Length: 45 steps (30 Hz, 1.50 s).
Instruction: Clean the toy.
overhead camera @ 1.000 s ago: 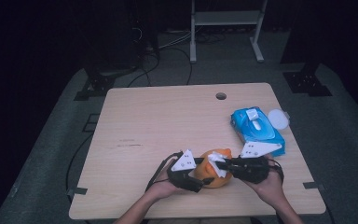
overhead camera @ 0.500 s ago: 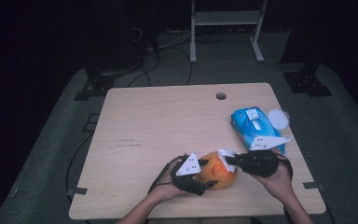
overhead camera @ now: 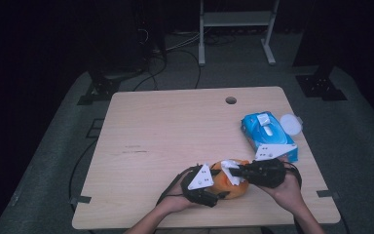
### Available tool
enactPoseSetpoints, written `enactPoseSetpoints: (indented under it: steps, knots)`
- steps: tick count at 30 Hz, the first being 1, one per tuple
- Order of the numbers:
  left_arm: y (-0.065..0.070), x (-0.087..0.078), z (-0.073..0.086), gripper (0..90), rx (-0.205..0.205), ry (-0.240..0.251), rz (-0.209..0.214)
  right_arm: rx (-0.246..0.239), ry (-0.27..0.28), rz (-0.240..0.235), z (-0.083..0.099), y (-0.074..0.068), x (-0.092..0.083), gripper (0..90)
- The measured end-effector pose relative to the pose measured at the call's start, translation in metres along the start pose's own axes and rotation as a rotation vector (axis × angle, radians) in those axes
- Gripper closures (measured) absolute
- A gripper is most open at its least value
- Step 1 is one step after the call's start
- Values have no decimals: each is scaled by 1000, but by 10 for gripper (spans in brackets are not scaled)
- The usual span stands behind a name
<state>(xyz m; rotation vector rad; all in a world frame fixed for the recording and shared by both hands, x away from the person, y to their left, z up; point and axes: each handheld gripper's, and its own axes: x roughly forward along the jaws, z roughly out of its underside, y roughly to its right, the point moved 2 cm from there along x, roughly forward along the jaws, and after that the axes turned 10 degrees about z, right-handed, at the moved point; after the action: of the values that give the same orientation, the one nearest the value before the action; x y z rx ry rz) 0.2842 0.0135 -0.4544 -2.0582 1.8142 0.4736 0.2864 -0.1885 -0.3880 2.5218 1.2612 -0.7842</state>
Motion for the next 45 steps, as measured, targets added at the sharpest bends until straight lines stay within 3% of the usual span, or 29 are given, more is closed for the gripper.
enactPoseSetpoints:
  steps: [4, 8, 11, 14, 17, 19, 21, 22, 24, 28, 33, 36, 41, 45]
  knots:
    - [3, 0, 0, 314, 32, -12, -3, -33, -17, -10, -2, -7, 5, 834]
    - [6, 1, 0, 321, 68, -19, 5, 2, -16, 13, 0, 1, 4, 834]
    - [8, 2, -1, 321, 93, -33, 3, 32, -31, 59, 7, 17, 4, 834]
    - [9, 5, -2, 319, 97, -32, 8, 79, -43, 62, 13, 29, 2, 834]
    - [12, 7, -2, 311, 126, -52, 12, 60, -45, 48, 10, 20, 3, 833]
    - [12, 6, -2, 311, 124, -56, 12, 25, -41, 12, 4, 8, 8, 833]
    - [10, 5, -2, 316, 101, -48, 13, -13, -52, 33, 2, 4, 12, 833]
    - [8, 4, -1, 319, 84, -36, 18, -9, -50, 41, 2, 6, 12, 833]
    - [4, 3, 0, 321, 57, -18, 26, 20, -46, 65, 5, 16, 11, 833]
    - [1, 0, 2, 321, 43, -11, 37, 128, -53, 104, 21, 47, 2, 833]
    - [-6, -4, 3, 321, -3, 21, 39, 158, -68, 115, 31, 61, -9, 831]
    - [-11, -7, 4, 322, -38, 35, 30, 139, -78, 130, 31, 60, -13, 830]
    - [-25, -15, 8, 322, -155, 83, 25, 110, -80, 108, 26, 50, -11, 830]
    - [-26, -17, 8, 323, -180, 84, 3, 47, -64, 87, 14, 28, -3, 832]
